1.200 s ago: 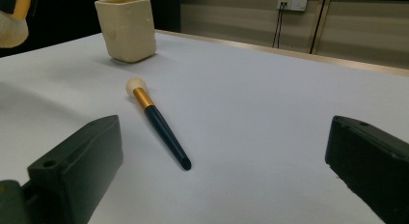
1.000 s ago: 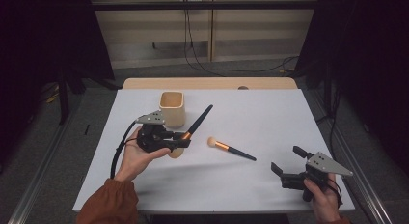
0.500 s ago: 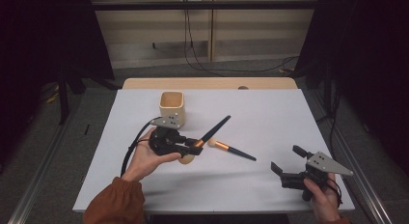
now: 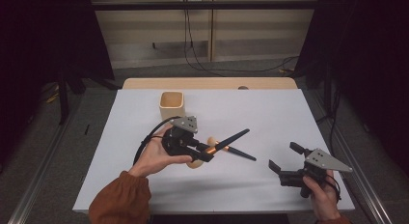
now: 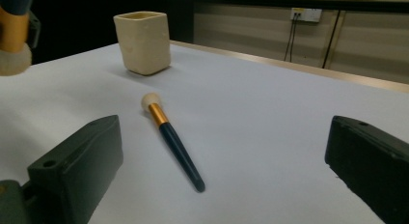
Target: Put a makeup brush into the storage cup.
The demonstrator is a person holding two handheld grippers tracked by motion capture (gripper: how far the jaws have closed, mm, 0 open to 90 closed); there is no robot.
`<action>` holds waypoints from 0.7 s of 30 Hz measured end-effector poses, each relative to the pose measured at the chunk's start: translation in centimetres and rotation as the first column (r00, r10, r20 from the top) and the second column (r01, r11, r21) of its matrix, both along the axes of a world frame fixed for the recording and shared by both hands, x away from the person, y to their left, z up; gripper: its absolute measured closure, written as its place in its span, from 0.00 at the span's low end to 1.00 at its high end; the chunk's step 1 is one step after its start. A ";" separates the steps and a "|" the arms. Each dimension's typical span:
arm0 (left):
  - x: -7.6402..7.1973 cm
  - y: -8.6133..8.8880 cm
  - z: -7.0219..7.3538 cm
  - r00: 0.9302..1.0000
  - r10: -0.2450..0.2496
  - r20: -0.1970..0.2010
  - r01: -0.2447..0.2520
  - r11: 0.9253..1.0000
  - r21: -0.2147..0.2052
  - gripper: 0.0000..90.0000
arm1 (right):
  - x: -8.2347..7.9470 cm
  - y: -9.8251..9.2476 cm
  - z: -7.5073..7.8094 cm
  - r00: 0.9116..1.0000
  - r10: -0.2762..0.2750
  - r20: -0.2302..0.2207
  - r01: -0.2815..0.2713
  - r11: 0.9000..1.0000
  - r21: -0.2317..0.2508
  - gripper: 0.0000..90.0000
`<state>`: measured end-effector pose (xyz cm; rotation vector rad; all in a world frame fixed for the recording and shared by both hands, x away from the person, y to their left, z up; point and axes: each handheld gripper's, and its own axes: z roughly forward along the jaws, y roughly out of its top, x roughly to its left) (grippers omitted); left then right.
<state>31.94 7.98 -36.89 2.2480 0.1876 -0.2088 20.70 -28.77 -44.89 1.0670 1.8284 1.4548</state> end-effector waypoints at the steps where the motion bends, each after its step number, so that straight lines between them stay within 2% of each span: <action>1: 0.1 -0.2 0.1 1.000 -0.004 0.004 0.004 1.000 0.003 0.74 | 0.0 0.1 0.1 1.000 0.009 0.002 -0.009 1.000 0.000 0.00; 3: 0.1 -0.5 0.3 1.000 -0.016 0.010 0.015 1.000 0.025 0.74 | 0.3 0.7 0.8 0.999 0.048 -0.002 -0.048 0.999 0.000 0.00; 6: 0.1 -1.0 0.6 0.999 -0.034 0.016 0.033 0.998 0.059 0.74 | 0.6 1.0 1.3 0.997 0.071 -0.011 -0.071 0.997 -0.002 0.00; 7: 0.1 -1.0 0.7 0.999 -0.038 0.018 0.036 0.997 0.070 0.74 | 0.7 1.2 1.5 0.996 0.086 -0.014 -0.086 0.996 -0.004 0.00; 8: 0.1 -1.1 0.8 0.999 -0.038 0.020 0.037 0.996 0.075 0.74 | 1.0 1.5 1.8 0.992 0.126 -0.017 -0.126 0.992 -0.018 0.00; 9: 0.1 -1.2 0.9 0.999 -0.042 0.019 0.040 0.996 0.083 0.74 | 1.0 1.5 1.8 0.992 0.126 -0.017 -0.126 0.992 -0.018 0.00; 11: 0.2 -1.2 1.1 0.999 -0.036 0.014 0.035 0.995 0.090 0.74 | 1.2 1.9 2.1 0.985 0.170 -0.019 -0.170 0.985 -0.028 0.00; 13: 0.4 -1.3 1.1 0.999 -0.041 0.013 0.039 0.993 0.110 0.74 | 1.4 2.3 2.3 0.977 0.205 -0.051 -0.208 0.977 -0.051 0.00; 14: 0.4 -1.4 1.0 0.999 -0.042 0.011 0.041 0.991 0.127 0.74 | 1.7 2.7 2.5 0.971 0.232 -0.061 -0.236 0.970 -0.058 0.00; 15: 0.4 -1.4 1.0 0.999 -0.042 0.011 0.041 0.991 0.127 0.74 | 1.7 2.7 2.5 0.971 0.232 -0.061 -0.236 0.970 -0.058 0.00; 16: 0.4 -1.5 0.8 0.999 -0.046 0.011 0.044 0.988 0.149 0.74 | 2.0 3.0 2.7 0.964 0.254 -0.076 -0.260 0.963 -0.069 0.00; 18: 0.4 -1.6 0.7 0.999 -0.047 0.011 0.044 0.987 0.155 0.74 | 2.1 3.1 2.8 0.962 0.262 -0.081 -0.268 0.961 -0.074 0.00; 20: 0.4 -1.9 0.3 0.999 -0.052 0.005 0.050 0.980 0.191 0.74 | 2.7 3.7 3.0 0.936 0.323 -0.136 -0.338 0.935 -0.106 0.00; 21: 0.4 -1.9 0.3 0.999 -0.052 0.005 0.050 0.980 0.191 0.74 | 2.7 3.7 3.0 0.936 0.323 -0.136 -0.338 0.935 -0.106 0.00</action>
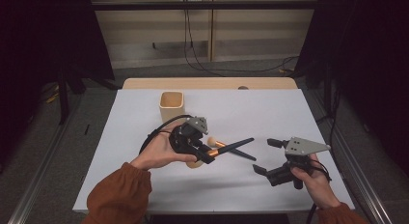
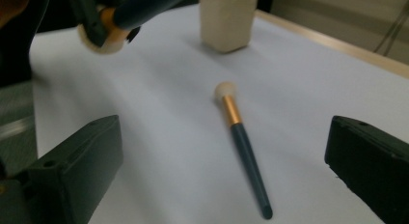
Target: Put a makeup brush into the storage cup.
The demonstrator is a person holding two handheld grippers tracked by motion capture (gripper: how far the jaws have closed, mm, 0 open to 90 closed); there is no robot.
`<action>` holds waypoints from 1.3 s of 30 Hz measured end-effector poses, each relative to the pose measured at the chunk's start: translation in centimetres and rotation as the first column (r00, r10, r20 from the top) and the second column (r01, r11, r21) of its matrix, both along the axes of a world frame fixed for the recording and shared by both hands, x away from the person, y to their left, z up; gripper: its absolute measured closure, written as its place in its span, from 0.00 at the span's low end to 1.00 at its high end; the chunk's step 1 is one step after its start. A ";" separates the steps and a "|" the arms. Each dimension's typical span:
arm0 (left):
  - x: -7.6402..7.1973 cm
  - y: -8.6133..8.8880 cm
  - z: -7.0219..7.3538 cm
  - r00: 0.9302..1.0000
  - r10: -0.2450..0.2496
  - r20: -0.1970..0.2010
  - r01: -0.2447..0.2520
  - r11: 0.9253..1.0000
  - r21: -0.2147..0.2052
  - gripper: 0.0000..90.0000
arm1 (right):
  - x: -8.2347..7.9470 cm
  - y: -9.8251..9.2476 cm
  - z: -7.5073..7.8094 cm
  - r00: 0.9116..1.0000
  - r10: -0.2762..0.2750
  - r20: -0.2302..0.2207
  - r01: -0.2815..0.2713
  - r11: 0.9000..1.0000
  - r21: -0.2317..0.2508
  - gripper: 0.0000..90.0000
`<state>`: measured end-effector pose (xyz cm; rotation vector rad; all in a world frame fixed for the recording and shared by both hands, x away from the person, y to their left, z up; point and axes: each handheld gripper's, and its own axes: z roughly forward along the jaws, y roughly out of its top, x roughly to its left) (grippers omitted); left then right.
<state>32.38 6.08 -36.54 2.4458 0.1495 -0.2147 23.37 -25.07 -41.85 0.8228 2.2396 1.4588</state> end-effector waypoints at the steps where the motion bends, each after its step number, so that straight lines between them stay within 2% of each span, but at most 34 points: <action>1: 0.0 -0.1 -0.1 1.000 -0.005 -0.003 0.005 1.000 0.009 0.74 | 0.2 0.3 0.1 1.000 0.027 -0.005 -0.027 0.999 -0.030 0.00; 6: -0.1 -0.5 -0.3 1.000 -0.022 -0.022 0.023 0.998 0.052 0.74 | 0.9 1.7 0.8 0.994 0.102 -0.036 -0.105 0.990 -0.091 0.00; 7: -0.1 -0.5 -0.3 1.000 -0.022 -0.022 0.023 0.998 0.052 0.74 | 0.9 1.7 0.8 0.994 0.102 -0.036 -0.105 0.990 -0.091 0.00; 8: -0.1 -0.6 -0.3 0.999 -0.032 -0.027 0.034 0.997 0.064 0.74 | 1.2 2.2 1.1 0.988 0.136 -0.069 -0.143 0.982 -0.123 0.00; 9: -0.2 -0.8 -0.4 0.999 -0.038 -0.025 0.040 0.996 0.082 0.74 | 1.3 2.4 1.2 0.987 0.141 -0.077 -0.150 0.981 -0.124 0.00; 13: -0.2 -0.8 -0.3 0.999 -0.046 -0.024 0.049 0.994 0.098 0.74 | 1.6 2.8 1.5 0.986 0.146 -0.081 -0.156 0.978 -0.141 0.01; 15: -0.2 -0.8 -0.4 0.999 -0.047 -0.027 0.050 0.993 0.109 0.74 | 2.0 3.1 1.9 0.979 0.173 -0.106 -0.188 0.969 -0.160 0.01; 17: -0.2 -0.8 -0.4 0.999 -0.047 -0.029 0.050 0.992 0.120 0.74 | 2.0 3.1 2.0 0.977 0.178 -0.117 -0.196 0.967 -0.164 0.01; 20: -0.1 -1.0 -0.5 0.998 -0.047 -0.032 0.051 0.990 0.134 0.74 | 2.6 3.2 2.3 0.965 0.199 -0.171 -0.229 0.957 -0.181 0.01; 22: -0.2 -1.1 -0.5 0.998 -0.048 -0.032 0.052 0.989 0.142 0.74 | 2.9 3.3 2.4 0.957 0.206 -0.203 -0.243 0.953 -0.180 0.01; 25: -0.1 -1.4 -0.6 0.998 -0.064 -0.029 0.068 0.985 0.160 0.74 | 3.5 3.6 2.4 0.939 0.226 -0.259 -0.278 0.942 -0.187 0.02; 27: -0.2 -1.6 -0.8 0.997 -0.069 -0.030 0.073 0.982 0.173 0.74 | 3.5 3.6 2.4 0.936 0.231 -0.266 -0.286 0.940 -0.189 0.02; 29: -0.2 -1.8 -0.8 0.997 -0.073 -0.023 0.076 0.979 0.187 0.74 | 3.8 3.9 2.5 0.925 0.247 -0.288 -0.308 0.932 -0.191 0.02; 30: -0.2 -1.8 -0.9 0.997 -0.074 -0.022 0.077 0.979 0.189 0.74 | 3.9 4.0 2.6 0.917 0.261 -0.301 -0.328 0.924 -0.198 0.04; 31: -0.2 -1.9 -0.9 0.997 -0.072 -0.026 0.075 0.979 0.192 0.74 | 4.1 4.1 2.8 0.904 0.276 -0.327 -0.356 0.908 -0.219 0.05; 32: -0.2 -1.9 -0.9 0.997 -0.072 -0.026 0.075 0.979 0.192 0.74 | 4.1 4.1 2.8 0.904 0.276 -0.327 -0.356 0.908 -0.219 0.05; 33: -0.1 -2.0 -0.8 0.997 -0.080 -0.020 0.082 0.977 0.195 0.74 | 4.3 4.4 3.1 0.903 0.282 -0.325 -0.368 0.898 -0.243 0.05; 35: -0.1 -2.0 -0.7 0.996 -0.093 -0.013 0.093 0.976 0.198 0.74 | 4.5 4.7 3.3 0.899 0.287 -0.331 -0.379 0.888 -0.259 0.05; 36: -0.1 -2.0 -0.7 0.995 -0.104 -0.009 0.103 0.974 0.202 0.74 | 4.5 4.7 3.3 0.899 0.287 -0.331 -0.379 0.888 -0.259 0.05; 38: -0.3 -2.1 -0.7 0.995 -0.099 -0.010 0.098 0.973 0.209 0.74 | 4.7 5.0 3.4 0.894 0.297 -0.336 -0.393 0.879 -0.269 0.05; 39: -0.2 -2.1 -0.7 0.994 -0.111 -0.005 0.110 0.969 0.221 0.74 | 4.8 5.3 3.4 0.893 0.302 -0.334 -0.399 0.874 -0.276 0.05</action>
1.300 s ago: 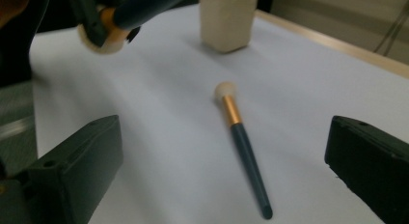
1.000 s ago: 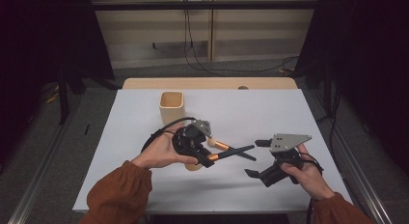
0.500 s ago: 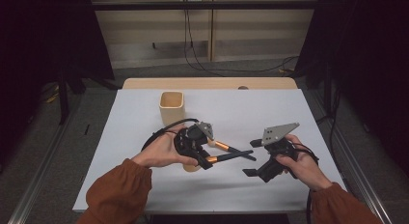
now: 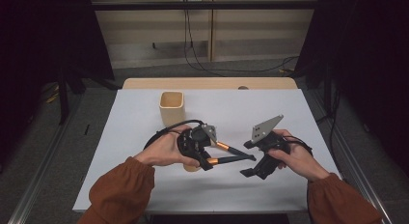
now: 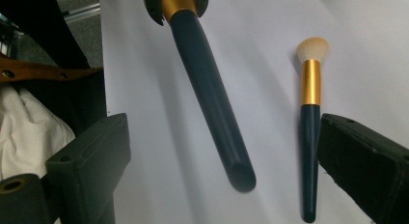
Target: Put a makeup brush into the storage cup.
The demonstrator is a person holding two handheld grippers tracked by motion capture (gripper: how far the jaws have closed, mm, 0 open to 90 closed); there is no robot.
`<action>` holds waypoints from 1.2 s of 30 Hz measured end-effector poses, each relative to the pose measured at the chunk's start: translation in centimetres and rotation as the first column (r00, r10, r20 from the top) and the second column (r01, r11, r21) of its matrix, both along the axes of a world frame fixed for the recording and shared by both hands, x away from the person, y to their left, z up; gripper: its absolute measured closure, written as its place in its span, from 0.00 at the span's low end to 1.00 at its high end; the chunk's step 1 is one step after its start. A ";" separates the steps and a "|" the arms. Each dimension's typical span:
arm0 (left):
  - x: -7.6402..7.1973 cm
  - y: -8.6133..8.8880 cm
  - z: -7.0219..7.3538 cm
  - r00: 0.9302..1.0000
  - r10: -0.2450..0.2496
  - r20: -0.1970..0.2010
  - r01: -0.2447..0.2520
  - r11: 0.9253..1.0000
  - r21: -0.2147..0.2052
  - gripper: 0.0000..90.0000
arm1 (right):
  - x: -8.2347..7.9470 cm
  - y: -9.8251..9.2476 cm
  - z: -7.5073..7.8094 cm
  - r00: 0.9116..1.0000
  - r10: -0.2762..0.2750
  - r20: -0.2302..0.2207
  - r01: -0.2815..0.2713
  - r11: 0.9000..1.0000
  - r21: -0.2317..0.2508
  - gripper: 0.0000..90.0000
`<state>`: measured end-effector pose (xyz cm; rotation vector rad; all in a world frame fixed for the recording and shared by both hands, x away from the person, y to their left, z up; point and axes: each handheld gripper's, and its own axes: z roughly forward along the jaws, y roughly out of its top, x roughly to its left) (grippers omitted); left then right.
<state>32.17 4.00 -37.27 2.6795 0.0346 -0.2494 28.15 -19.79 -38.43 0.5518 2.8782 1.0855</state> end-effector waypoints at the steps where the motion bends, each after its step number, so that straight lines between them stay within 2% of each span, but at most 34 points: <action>1: 0.0 0.0 0.0 1.000 0.001 0.003 -0.001 1.000 0.001 0.74 | 0.1 0.4 0.0 1.000 0.019 0.015 -0.018 1.000 -0.018 0.07; 3: 0.0 0.0 0.0 1.000 -0.004 0.001 0.004 1.000 0.012 0.74 | 0.2 0.6 -0.2 0.999 0.029 0.012 -0.029 0.999 -0.032 0.06; 6: 0.0 0.0 -0.2 1.000 0.000 0.003 0.000 1.000 0.025 0.74 | 0.4 1.4 -0.5 1.000 0.015 0.010 -0.014 0.998 -0.069 0.08; 8: 0.1 0.0 -0.3 1.000 -0.002 0.001 0.002 1.000 0.031 0.74 | 0.5 1.7 -0.6 0.999 0.036 0.003 -0.035 0.996 -0.081 0.04; 10: 0.1 0.0 -0.3 1.000 -0.002 0.000 0.002 0.999 0.035 0.74 | 0.6 2.0 -0.6 0.999 0.048 0.002 -0.048 0.995 -0.085 0.06; 13: 0.1 -0.2 -0.4 1.000 -0.001 -0.004 0.001 0.999 0.039 0.74 | 1.0 2.5 -0.5 0.997 0.070 -0.032 -0.073 0.993 -0.097 0.09; 17: 0.1 -0.3 -0.4 1.000 -0.002 -0.004 0.002 0.999 0.037 0.74 | 1.2 3.0 -0.4 0.996 0.080 -0.046 -0.085 0.991 -0.107 0.10; 20: 0.0 -0.4 -0.5 1.000 0.002 -0.004 -0.002 0.999 0.032 0.74 | 1.3 3.5 -0.3 0.992 0.096 -0.079 -0.105 0.988 -0.117 0.10; 24: 0.0 -0.5 -0.5 1.000 -0.002 -0.006 0.002 0.999 0.036 0.74 | 1.4 4.2 -0.3 0.991 0.105 -0.084 -0.116 0.985 -0.130 0.13; 26: -0.1 -0.5 -0.5 1.000 0.006 -0.007 -0.006 1.000 0.029 0.74 | 1.6 4.6 -0.4 0.991 0.102 -0.087 -0.114 0.982 -0.153 0.14; 27: -0.1 -0.5 -0.6 1.000 0.007 -0.009 -0.006 1.000 0.028 0.74 | 1.7 4.9 -0.5 0.989 0.114 -0.093 -0.128 0.980 -0.154 0.20; 32: 0.0 -0.4 -0.6 1.000 0.002 -0.010 -0.002 1.000 0.026 0.74 | 1.8 5.5 -0.5 0.988 0.134 -0.073 -0.144 0.979 -0.146 0.32; 36: 0.0 -0.3 -0.6 1.000 0.011 -0.012 -0.010 1.000 0.015 0.74 | 1.7 5.9 -0.5 0.990 0.139 -0.029 -0.141 0.981 -0.133 0.39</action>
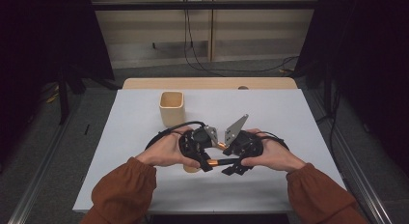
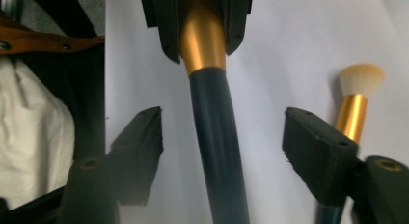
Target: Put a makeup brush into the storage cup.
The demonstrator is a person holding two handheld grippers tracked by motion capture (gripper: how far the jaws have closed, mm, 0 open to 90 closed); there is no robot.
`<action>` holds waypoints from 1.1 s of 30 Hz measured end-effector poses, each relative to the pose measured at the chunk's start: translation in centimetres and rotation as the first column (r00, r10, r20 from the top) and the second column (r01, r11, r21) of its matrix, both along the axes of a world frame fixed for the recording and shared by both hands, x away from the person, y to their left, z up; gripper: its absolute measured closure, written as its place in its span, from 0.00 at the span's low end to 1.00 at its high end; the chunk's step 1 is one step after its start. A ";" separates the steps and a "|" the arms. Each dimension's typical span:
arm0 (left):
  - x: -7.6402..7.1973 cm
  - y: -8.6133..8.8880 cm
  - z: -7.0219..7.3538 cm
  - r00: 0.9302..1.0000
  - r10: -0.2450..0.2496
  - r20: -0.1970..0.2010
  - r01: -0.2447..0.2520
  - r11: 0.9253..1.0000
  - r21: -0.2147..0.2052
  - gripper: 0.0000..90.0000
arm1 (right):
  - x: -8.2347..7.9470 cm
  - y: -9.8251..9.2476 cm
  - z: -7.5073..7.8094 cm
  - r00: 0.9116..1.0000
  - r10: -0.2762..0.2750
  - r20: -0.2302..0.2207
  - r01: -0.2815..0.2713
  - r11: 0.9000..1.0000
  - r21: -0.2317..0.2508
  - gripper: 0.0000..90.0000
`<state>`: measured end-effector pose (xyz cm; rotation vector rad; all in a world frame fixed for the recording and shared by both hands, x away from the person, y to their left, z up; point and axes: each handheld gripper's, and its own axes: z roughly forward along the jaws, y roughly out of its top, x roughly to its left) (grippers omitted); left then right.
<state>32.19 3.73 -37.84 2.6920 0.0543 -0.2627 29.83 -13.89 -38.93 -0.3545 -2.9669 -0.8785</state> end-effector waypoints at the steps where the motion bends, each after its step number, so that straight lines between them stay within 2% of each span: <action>1: 0.0 0.0 0.0 1.000 0.003 -0.001 -0.003 1.000 -0.003 0.74 | 0.0 0.1 0.0 1.000 0.001 -0.001 -0.001 1.000 0.006 0.40; 3: 0.0 0.1 0.0 1.000 -0.005 0.003 0.005 1.000 0.000 0.74 | 0.0 0.2 -0.1 1.000 0.004 0.008 -0.004 1.000 0.001 0.44; 4: 0.0 0.1 0.0 1.000 0.010 -0.002 -0.010 1.000 -0.010 0.74 | 0.0 0.3 -0.1 1.000 0.012 0.015 -0.012 1.000 0.005 0.46; 7: 0.0 0.1 -0.1 1.000 0.010 -0.006 -0.010 1.000 -0.007 0.74 | -0.1 0.4 -0.2 1.000 0.024 0.015 -0.024 1.000 0.008 0.53; 9: 0.0 0.1 -0.2 1.000 0.010 -0.008 -0.010 1.000 -0.007 0.74 | -0.1 0.5 -0.2 1.000 0.029 0.012 -0.029 0.999 0.020 0.57; 12: 0.1 0.0 -0.2 1.000 0.007 -0.007 -0.007 1.000 -0.010 0.74 | -0.1 0.7 -0.2 0.999 0.033 0.006 -0.033 0.999 0.043 0.68; 14: 0.1 0.0 -0.2 1.000 -0.003 -0.008 0.003 1.000 -0.010 0.74 | -0.1 0.7 -0.2 0.999 0.034 0.002 -0.034 0.998 0.044 0.70; 18: 0.2 0.1 -0.2 1.000 0.001 -0.012 -0.001 1.000 -0.009 0.74 | -0.1 0.7 -0.2 0.999 0.045 0.019 -0.046 0.997 0.059 0.80; 24: 0.3 0.2 -0.2 1.000 -0.011 -0.005 0.011 1.000 -0.011 0.73 | -0.3 0.7 -0.3 0.998 0.059 0.028 -0.060 0.996 0.065 0.81; 31: 0.7 0.7 0.0 1.000 0.019 -0.011 -0.019 1.000 -0.023 0.71 | -0.3 0.8 -0.3 0.998 0.037 0.054 -0.042 0.995 0.088 0.82; 32: 0.6 0.8 -0.1 0.999 0.041 -0.020 -0.042 0.998 -0.038 0.71 | -0.3 0.8 -0.3 0.998 0.037 0.054 -0.042 0.995 0.088 0.82; 33: 0.7 0.9 -0.1 0.999 0.034 -0.013 -0.034 0.999 -0.040 0.71 | -0.2 0.8 -0.3 0.998 0.039 0.056 -0.044 0.995 0.095 0.82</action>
